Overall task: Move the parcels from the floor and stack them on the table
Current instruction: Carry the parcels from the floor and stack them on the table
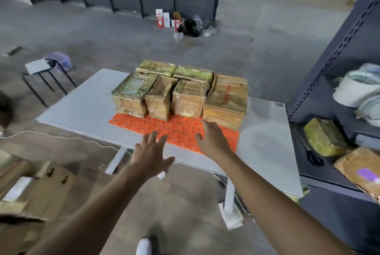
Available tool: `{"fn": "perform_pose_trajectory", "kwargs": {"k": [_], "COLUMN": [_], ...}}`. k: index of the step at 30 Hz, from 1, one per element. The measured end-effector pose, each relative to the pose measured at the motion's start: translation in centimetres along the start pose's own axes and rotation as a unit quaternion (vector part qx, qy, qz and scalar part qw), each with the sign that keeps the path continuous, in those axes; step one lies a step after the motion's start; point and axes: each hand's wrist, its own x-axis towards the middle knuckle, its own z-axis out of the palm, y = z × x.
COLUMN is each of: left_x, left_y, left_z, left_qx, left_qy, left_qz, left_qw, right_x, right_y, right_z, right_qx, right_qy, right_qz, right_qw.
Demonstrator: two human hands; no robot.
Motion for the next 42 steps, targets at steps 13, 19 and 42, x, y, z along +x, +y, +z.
{"fn": "perform_pose_trajectory", "kwargs": {"k": [13,19,42], "left_x": [-18.7,-31.5,-56.9], "left_y": [-13.3,-22.5,-53.2], "left_z": [-1.1,-0.4,5.9], "left_qx": [-0.069,-0.109,-0.150], "left_qy": [0.034,0.056,0.016], "left_qz": [-0.184,-0.245,-0.430], "left_qw": [0.980,0.962,0.890], "right_x": [-10.8,-19.8,-33.4], "right_y": [-17.1,-27.6,-58.1], "right_z": [9.0,16.5,41.8], "right_qx": [0.013,0.013,-0.048], "right_qy": [-0.089,-0.140,-0.286], "right_qz": [-0.144,-0.187,-0.271], "right_qw": [0.986,0.972,0.918]}}
